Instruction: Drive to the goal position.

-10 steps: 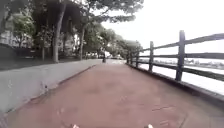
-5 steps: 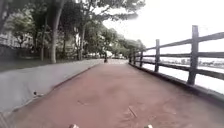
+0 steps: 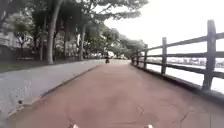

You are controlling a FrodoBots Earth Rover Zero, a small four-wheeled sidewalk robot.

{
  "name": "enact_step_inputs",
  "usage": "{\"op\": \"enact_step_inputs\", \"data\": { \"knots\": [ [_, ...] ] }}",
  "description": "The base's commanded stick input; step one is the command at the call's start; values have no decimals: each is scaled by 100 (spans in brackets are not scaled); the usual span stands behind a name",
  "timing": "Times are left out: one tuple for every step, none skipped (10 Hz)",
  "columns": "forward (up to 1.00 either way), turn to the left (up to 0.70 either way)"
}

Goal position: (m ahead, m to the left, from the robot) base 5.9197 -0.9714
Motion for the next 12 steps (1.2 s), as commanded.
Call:
{"op": "enact_step_inputs", "data": {
  "knots": [
    [85,-26],
    [85,-34],
    [85,-34],
    [85,-34],
    [85,-34],
    [85,-34],
    [85,-34],
    [85,-34],
    [85,-9],
    [85,0],
    [85,0],
    [85,0]
  ]
}}
